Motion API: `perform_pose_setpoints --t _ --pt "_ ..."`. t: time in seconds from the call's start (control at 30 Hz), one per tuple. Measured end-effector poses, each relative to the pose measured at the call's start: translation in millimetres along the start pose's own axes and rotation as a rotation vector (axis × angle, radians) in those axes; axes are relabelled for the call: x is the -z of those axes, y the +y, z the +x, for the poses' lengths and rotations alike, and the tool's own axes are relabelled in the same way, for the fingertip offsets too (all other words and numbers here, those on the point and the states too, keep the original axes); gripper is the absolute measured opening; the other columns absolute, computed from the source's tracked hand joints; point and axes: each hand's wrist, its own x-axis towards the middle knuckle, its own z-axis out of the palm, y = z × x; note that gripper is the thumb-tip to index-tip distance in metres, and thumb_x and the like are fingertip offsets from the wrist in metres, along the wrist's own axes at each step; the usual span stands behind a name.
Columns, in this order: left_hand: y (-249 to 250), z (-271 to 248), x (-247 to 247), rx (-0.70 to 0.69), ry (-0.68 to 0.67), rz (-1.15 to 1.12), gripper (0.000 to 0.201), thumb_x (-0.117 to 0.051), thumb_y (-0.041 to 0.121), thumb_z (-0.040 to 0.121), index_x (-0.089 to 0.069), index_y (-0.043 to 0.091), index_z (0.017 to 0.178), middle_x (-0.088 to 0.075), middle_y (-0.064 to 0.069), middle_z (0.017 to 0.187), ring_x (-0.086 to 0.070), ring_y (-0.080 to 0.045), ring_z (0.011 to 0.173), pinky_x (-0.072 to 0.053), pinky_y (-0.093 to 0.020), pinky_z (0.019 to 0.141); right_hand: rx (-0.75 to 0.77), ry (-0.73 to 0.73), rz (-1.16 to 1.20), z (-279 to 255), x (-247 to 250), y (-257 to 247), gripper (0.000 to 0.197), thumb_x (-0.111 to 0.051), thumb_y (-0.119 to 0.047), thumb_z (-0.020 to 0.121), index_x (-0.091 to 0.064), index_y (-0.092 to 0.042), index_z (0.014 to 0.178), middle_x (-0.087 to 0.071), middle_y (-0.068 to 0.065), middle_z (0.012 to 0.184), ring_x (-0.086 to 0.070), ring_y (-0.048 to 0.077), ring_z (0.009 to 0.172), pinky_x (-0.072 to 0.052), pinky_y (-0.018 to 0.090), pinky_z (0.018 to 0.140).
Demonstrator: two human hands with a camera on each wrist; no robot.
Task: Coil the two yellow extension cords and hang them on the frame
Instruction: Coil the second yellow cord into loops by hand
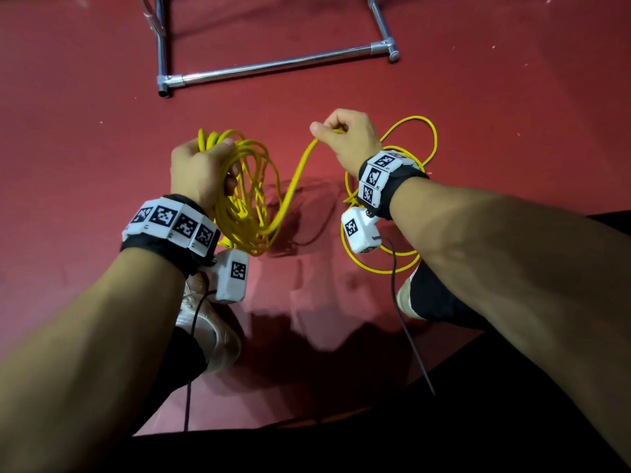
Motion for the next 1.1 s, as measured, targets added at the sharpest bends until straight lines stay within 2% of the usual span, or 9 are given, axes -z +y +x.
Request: perform_pose_setpoints --t 0.23,0.37,0.53,0.63,0.73,0.83,0.9,1.0,1.1 --pt "-5.6 -5.3 -10.6 0.007 -0.039 0.019 0.012 -0.062 0.014 0.092 -0.060 0.009 0.081 -0.061 -0.003 0.056 -0.051 -0.017 0.041 -0.042 -0.023 0.044 0.138 -0.110 -0.104 -5.1 -14.1 -25.4 0.032 -0.074 -0.043 0.083 -0.060 -0.022 0.065 -0.049 -0.013 0.052 -0.045 0.000 0.050 -0.032 0.013 0.055" --pt "-7.1 -3.8 -11.1 -0.033 -0.022 0.038 0.006 -0.065 0.012 0.091 -0.061 0.006 0.091 -0.066 -0.004 0.063 -0.057 -0.014 0.045 -0.048 -0.025 0.050 0.214 -0.220 -0.109 -9.5 -22.1 -42.3 0.034 -0.072 -0.039 0.085 -0.056 -0.023 0.060 -0.044 -0.013 0.047 -0.043 0.000 0.048 -0.031 0.009 0.056" --pt "-7.6 -5.7 -10.6 -0.060 -0.002 0.090 0.013 -0.069 0.016 0.087 -0.061 0.019 0.077 -0.067 0.004 0.060 -0.057 -0.014 0.048 -0.047 -0.028 0.053 0.278 -0.264 0.036 -11.5 -32.0 -70.7 0.030 -0.069 -0.031 0.079 -0.055 -0.024 0.053 -0.043 -0.012 0.046 -0.038 0.002 0.048 -0.030 0.012 0.056" --pt "-7.5 -7.7 -13.1 -0.039 0.014 0.081 0.012 -0.072 0.022 0.077 -0.062 0.020 0.070 -0.068 -0.004 0.066 -0.060 -0.020 0.059 -0.049 -0.035 0.059 0.314 -0.340 0.100 -18.0 -40.6 -87.3 0.023 -0.062 -0.024 0.074 -0.054 -0.026 0.053 -0.050 -0.012 0.047 -0.045 -0.001 0.049 -0.037 0.019 0.054" --pt "-7.5 -10.3 -14.7 -0.015 0.004 0.015 0.009 -0.065 0.018 0.080 -0.063 0.014 0.073 -0.065 -0.004 0.058 -0.055 -0.017 0.049 -0.045 -0.028 0.050 0.323 -0.404 0.172 -23.0 -48.3 -89.3 0.012 -0.057 -0.019 0.074 -0.062 -0.013 0.064 -0.056 -0.005 0.055 -0.055 0.011 0.050 -0.044 0.025 0.053" --pt "-7.3 -10.6 -13.5 0.005 0.001 -0.050 0.020 -0.056 0.016 0.094 -0.060 0.008 0.076 -0.057 -0.003 0.049 -0.046 -0.018 0.038 -0.037 -0.023 0.041 0.315 -0.381 0.146 -24.4 -51.4 -82.1 0.007 -0.063 -0.020 0.076 -0.063 -0.021 0.069 -0.059 -0.009 0.063 -0.052 0.004 0.059 -0.046 0.027 0.061" --pt "-8.1 -9.7 -12.3 0.012 0.005 -0.063 0.028 -0.054 0.024 0.098 -0.062 0.007 0.077 -0.056 -0.003 0.049 -0.044 -0.019 0.038 -0.036 -0.023 0.041 0.308 -0.372 0.138 -25.6 -50.6 -78.0 0.009 -0.068 -0.019 0.079 -0.063 -0.024 0.072 -0.063 -0.010 0.065 -0.054 0.000 0.060 -0.046 0.022 0.062" --pt "-11.1 -9.0 -10.8 0.017 0.065 0.032 0.037 -0.058 0.038 0.092 -0.059 0.016 0.062 -0.055 -0.001 0.050 -0.044 -0.019 0.042 -0.038 -0.027 0.046 0.304 -0.384 0.118 -27.2 -49.8 -76.5 0.011 -0.073 -0.019 0.081 -0.065 -0.021 0.074 -0.063 -0.015 0.063 -0.055 -0.009 0.058 -0.041 0.011 0.063" --pt "-10.1 -8.8 -9.2 0.016 0.142 0.067 0.032 -0.064 0.043 0.080 -0.059 0.018 0.060 -0.054 -0.001 0.051 -0.043 -0.019 0.047 -0.038 -0.031 0.053 0.275 -0.379 0.088 -28.1 -48.1 -73.0 0.015 -0.076 -0.028 0.081 -0.065 -0.021 0.074 -0.059 -0.014 0.059 -0.050 -0.004 0.053 -0.040 0.016 0.058"
